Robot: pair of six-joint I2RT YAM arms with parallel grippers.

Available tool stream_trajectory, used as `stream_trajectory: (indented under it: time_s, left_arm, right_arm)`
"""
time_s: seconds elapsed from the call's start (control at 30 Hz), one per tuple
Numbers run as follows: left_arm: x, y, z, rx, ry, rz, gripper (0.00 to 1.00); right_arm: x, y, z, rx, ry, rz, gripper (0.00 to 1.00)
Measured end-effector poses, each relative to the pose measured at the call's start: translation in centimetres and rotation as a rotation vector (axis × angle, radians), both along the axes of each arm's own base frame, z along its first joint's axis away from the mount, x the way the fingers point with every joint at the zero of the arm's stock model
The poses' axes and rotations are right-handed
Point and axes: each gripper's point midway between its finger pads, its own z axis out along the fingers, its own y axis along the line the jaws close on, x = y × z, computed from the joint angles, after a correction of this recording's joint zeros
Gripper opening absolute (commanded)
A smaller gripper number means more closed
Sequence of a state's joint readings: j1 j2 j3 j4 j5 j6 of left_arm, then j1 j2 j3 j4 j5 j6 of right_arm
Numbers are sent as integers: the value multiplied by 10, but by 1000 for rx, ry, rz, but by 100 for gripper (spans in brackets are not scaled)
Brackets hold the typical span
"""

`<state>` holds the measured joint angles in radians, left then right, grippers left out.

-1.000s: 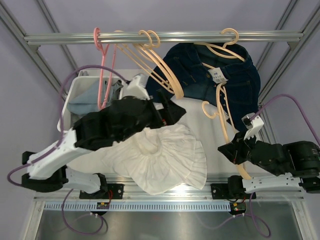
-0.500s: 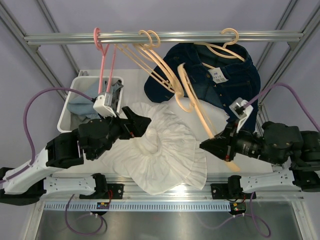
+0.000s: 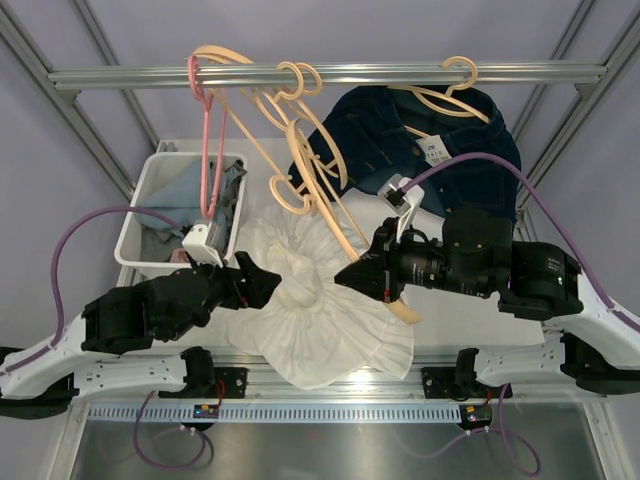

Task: Remove the skirt from the hanger
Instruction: Place the hanger at the clothesline.

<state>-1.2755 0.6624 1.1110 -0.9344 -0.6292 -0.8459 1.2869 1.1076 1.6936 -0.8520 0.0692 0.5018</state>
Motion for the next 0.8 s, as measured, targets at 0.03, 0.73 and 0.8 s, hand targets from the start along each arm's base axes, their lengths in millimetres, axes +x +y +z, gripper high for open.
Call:
stream_trajectory:
  time_s: [0.03,0.73,0.8]
  left_arm:
    - [-1,0,-4,9,6,-3,97]
    - [-3,-19,-49,105,74,-35,98]
    - [-4,-20,-49,106,76,-39,98]
  right_arm:
    - [3,0,4,3,-16,-9,0]
    - [-5,18,34,114,26,122,0]
    - [10,31,23,122,88,125,0]
